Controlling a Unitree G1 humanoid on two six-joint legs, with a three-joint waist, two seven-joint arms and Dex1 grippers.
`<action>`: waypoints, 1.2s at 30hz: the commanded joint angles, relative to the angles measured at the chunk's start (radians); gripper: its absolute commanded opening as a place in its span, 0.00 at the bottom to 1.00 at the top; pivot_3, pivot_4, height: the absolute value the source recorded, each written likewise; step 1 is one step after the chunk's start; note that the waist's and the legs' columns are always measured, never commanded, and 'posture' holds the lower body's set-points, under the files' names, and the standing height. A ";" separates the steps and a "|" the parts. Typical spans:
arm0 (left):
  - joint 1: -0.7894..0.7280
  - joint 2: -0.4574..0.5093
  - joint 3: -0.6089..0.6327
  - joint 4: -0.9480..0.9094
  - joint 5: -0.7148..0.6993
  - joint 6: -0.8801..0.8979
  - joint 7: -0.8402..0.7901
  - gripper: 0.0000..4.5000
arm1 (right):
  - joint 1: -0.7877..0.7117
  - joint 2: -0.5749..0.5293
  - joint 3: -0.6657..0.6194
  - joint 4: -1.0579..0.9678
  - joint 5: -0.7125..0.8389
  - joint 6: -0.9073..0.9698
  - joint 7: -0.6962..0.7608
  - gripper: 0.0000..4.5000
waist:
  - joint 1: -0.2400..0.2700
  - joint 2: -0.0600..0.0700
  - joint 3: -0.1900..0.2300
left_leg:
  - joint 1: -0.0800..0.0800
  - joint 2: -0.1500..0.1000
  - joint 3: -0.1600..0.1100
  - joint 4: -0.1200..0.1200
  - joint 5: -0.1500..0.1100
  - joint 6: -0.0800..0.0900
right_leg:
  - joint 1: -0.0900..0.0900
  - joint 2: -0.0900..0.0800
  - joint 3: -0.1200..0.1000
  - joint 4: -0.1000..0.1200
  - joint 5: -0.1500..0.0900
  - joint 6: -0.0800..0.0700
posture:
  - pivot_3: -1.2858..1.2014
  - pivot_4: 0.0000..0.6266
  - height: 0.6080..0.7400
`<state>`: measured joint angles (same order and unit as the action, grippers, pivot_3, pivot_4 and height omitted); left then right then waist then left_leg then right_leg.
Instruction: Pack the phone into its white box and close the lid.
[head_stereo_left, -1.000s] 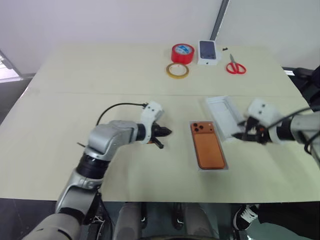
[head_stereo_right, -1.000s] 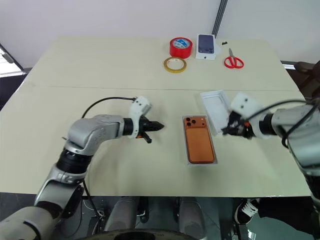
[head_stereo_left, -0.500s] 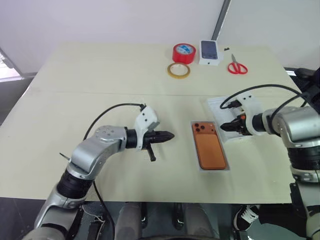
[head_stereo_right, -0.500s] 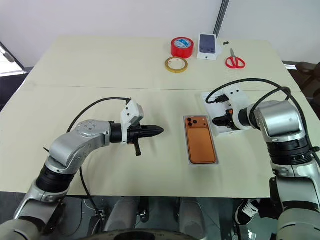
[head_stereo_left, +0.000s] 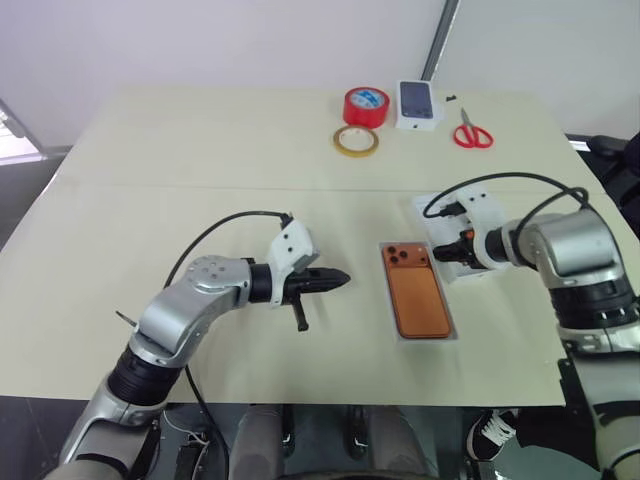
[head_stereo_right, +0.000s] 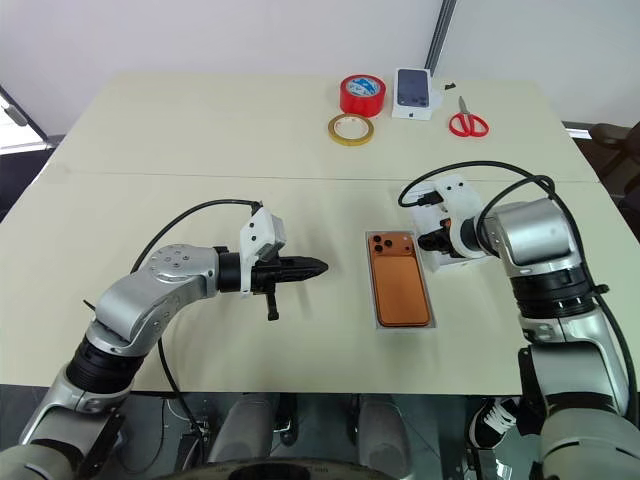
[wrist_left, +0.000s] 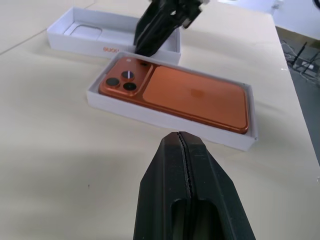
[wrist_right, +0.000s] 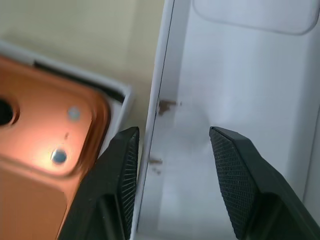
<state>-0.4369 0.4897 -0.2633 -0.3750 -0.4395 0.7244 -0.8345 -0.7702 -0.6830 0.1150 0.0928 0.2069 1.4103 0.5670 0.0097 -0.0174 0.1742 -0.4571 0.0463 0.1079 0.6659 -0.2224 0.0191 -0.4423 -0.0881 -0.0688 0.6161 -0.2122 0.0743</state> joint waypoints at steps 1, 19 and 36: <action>-0.005 0.000 -0.008 -0.021 0.010 -0.027 -0.004 0.00 | -0.045 0.015 -0.003 0.025 -0.016 -0.008 -0.039 0.13 | 0.000 0.000 0.000 | 0.000 0.000 0.000 0.000 0.000 0.000 | 0.000 0.000 0.000 0.000 0.000 0.000 | 0.52 0.24 1.00; 0.069 0.015 0.240 0.099 0.013 -0.164 0.054 0.00 | -0.180 0.149 -0.463 0.134 1.196 0.204 -0.522 0.01 | -0.007 0.003 0.000 | 0.001 0.003 0.000 -0.001 0.000 0.000 | 0.000 0.001 0.000 0.002 0.001 0.002 | 0.52 0.24 1.00; -0.021 -0.139 0.008 0.200 0.101 -0.206 0.053 0.00 | 0.468 0.257 -0.372 -0.428 1.765 -0.349 -1.304 0.21 | 0.003 0.005 -0.001 | 0.002 0.002 -0.001 0.000 0.000 0.001 | 0.005 0.000 0.001 -0.002 0.000 0.000 | 0.52 0.24 1.00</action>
<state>-0.4295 0.3626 -0.2389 -0.1704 -0.3526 0.5331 -0.7898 -0.2892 -0.3680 -0.1992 -0.3902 1.9777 1.0084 -0.8179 0.0132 -0.0129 0.1727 -0.4532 0.0481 0.1070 0.6663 -0.2230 0.0202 -0.4358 -0.0882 -0.0678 0.6137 -0.2126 0.0742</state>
